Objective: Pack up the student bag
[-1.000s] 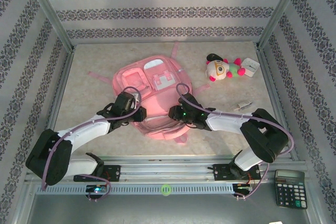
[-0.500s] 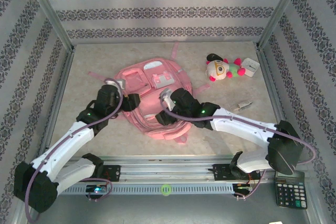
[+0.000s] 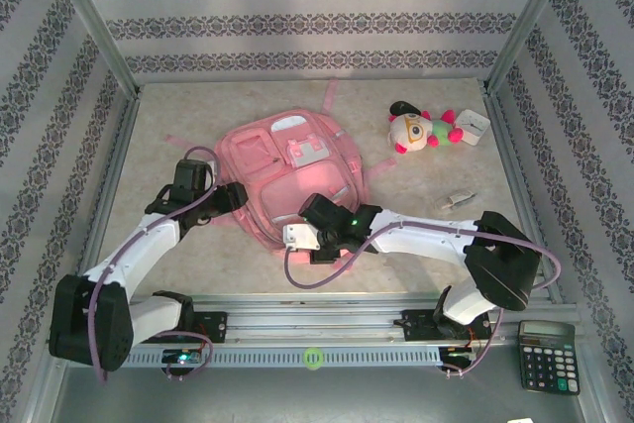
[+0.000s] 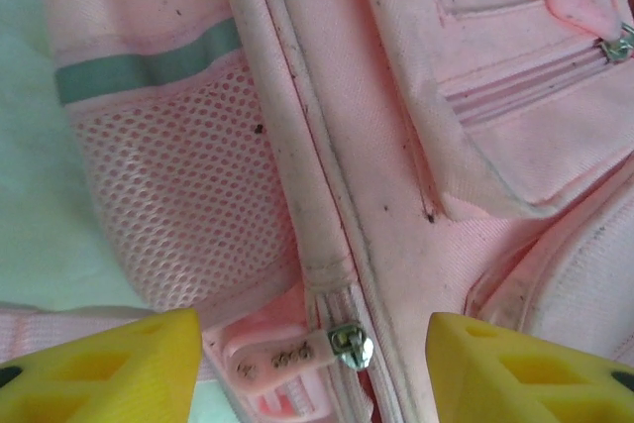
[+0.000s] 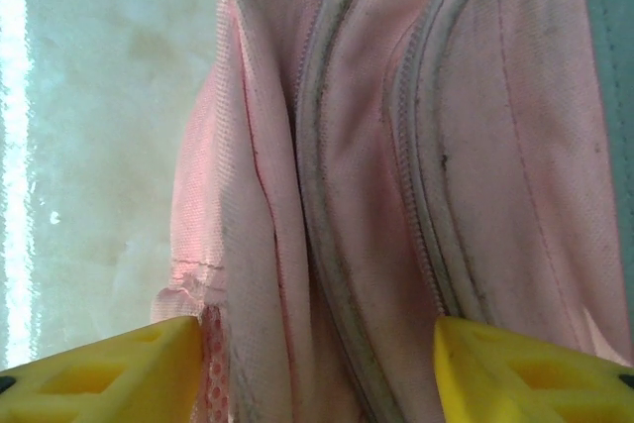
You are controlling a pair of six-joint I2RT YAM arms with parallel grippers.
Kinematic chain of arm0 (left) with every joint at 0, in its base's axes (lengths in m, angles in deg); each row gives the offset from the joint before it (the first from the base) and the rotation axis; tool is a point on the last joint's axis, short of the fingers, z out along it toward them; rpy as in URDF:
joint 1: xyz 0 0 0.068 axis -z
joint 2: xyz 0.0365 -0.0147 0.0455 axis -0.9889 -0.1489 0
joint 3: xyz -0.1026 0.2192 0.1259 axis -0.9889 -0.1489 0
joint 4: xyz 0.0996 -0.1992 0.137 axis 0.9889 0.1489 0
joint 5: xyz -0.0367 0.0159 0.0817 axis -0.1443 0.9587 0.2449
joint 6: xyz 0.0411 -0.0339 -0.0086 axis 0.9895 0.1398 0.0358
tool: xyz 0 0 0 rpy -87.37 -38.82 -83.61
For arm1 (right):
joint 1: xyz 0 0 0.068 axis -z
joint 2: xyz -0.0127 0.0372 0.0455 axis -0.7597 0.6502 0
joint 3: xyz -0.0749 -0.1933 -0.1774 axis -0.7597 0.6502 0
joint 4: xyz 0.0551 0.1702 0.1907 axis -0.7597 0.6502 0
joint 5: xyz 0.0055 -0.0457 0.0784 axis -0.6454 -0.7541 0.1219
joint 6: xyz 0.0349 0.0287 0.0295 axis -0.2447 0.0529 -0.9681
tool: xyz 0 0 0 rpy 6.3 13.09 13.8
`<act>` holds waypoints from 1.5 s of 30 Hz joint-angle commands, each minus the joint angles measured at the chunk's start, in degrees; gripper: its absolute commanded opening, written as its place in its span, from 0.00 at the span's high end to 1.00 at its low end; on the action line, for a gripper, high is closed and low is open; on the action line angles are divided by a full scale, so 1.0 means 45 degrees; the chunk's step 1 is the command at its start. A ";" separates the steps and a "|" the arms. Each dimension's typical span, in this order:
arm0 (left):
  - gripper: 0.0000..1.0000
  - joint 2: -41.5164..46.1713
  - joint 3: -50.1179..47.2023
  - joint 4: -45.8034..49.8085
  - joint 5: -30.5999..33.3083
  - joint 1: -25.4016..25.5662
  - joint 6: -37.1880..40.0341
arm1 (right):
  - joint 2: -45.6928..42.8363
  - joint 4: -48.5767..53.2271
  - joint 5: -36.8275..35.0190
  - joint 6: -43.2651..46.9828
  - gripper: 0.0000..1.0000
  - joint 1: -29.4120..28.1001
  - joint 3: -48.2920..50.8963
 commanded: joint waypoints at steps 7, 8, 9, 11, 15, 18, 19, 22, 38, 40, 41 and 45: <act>0.44 -0.1398 -0.0658 -0.2464 -0.2461 -0.0242 -0.0517 | -0.0053 -0.0653 0.0310 0.0213 0.44 0.1105 0.0531; 0.44 -0.1530 -0.0674 -0.2511 -0.2700 -0.0242 -0.0468 | 0.0003 -0.0641 0.0345 0.0173 0.46 0.1319 0.0501; 0.44 -0.1649 -0.0687 -0.2557 -0.2909 -0.0261 -0.0449 | 0.0057 -0.0591 0.0340 0.0153 0.47 0.1552 0.0477; 0.45 -0.1775 -0.0697 -0.2601 -0.3263 -0.0261 -0.0410 | 0.0135 -0.0491 0.0300 0.0134 0.49 0.1991 0.0416; 0.54 -0.1474 -0.1017 -0.3226 -0.3912 -0.0264 -0.0557 | 0.0108 -0.0338 0.0374 -0.0001 0.52 0.2647 0.0239; 0.62 -0.1102 -0.1258 -0.3525 -0.4041 -0.0261 -0.0659 | -0.0011 -0.0339 0.0645 -0.0183 0.54 0.2899 0.0202; 0.64 -0.1019 -0.1324 -0.3584 -0.4060 -0.0261 -0.0653 | -0.0059 -0.0357 0.0715 -0.0251 0.54 0.2951 0.0225; 0.70 -0.0865 -0.1505 -0.3649 -0.4043 -0.0251 -0.0587 | -0.0192 -0.0414 0.0936 -0.0470 0.56 0.3018 0.0228; 0.85 -0.0794 -0.1612 -0.2661 -0.4026 -0.0186 0.0575 | -0.1111 -0.1061 0.1753 -0.2893 0.54 0.3480 0.0250; 0.92 -0.0752 -0.1572 -0.2511 -0.4025 -0.0164 0.0678 | -0.1414 -0.0998 0.1476 -0.3970 0.43 0.3525 0.0106; 0.93 -0.0686 -0.1535 -0.2377 -0.4021 -0.0145 0.0729 | -0.1696 -0.0878 0.1472 -0.4455 0.39 0.3547 0.0028; 0.97 -0.0166 -0.1467 -0.1850 -0.3470 -0.0018 0.0980 | -0.3066 -0.0459 0.0524 -0.8052 0.32 0.3735 0.0000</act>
